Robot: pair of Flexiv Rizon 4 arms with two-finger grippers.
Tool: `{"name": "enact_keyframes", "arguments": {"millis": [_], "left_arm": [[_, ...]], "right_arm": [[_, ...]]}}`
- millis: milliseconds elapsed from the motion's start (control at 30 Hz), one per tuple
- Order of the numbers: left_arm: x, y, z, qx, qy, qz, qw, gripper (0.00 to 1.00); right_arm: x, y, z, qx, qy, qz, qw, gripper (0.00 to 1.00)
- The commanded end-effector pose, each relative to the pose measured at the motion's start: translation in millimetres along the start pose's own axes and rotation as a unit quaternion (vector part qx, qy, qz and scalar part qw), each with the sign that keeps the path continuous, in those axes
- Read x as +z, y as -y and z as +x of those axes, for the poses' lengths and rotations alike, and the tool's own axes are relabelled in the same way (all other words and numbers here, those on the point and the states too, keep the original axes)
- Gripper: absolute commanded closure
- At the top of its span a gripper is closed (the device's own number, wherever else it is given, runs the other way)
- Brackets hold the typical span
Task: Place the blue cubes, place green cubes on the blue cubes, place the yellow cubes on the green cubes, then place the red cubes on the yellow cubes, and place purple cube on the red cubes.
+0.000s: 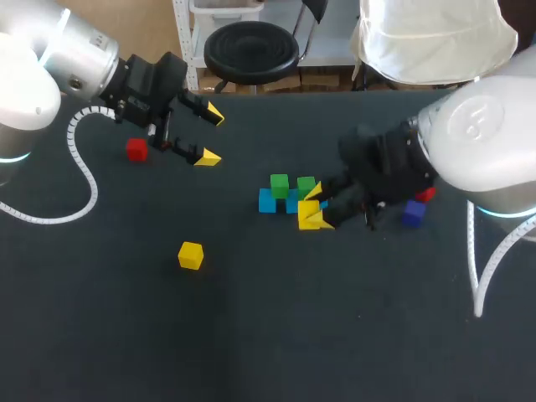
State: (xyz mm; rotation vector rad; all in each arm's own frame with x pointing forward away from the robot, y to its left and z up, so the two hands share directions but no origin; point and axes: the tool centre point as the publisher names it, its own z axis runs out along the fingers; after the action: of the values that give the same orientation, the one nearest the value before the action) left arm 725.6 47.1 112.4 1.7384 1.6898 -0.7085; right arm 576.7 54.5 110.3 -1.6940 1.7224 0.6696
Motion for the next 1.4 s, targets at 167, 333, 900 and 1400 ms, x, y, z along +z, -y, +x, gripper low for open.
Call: {"name": "enact_keyframes", "arguments": {"millis": [167,333,900,1400], "left_arm": [[0.1,-0.9,0.0,0.0,-0.001,0.001,1.0,0.0],[0.1,-0.9,0.0,0.0,-0.001,0.001,1.0,0.0],[0.1,-0.9,0.0,0.0,-0.001,0.001,1.0,0.0],[0.1,-0.9,0.0,0.0,-0.001,0.001,1.0,0.0]], "right_arm": [[-5.3,18.8,-7.8,0.001,-0.029,0.001,1.0,1.0],[-2.3,22.2,-5.8,0.009,-0.023,0.002,1.0,1.0],[-2.0,34.8,-4.7,0.007,-0.018,0.006,1.0,1.0],[14.8,54.2,3.0,0.062,0.027,-0.027,0.997,1.0]]}}
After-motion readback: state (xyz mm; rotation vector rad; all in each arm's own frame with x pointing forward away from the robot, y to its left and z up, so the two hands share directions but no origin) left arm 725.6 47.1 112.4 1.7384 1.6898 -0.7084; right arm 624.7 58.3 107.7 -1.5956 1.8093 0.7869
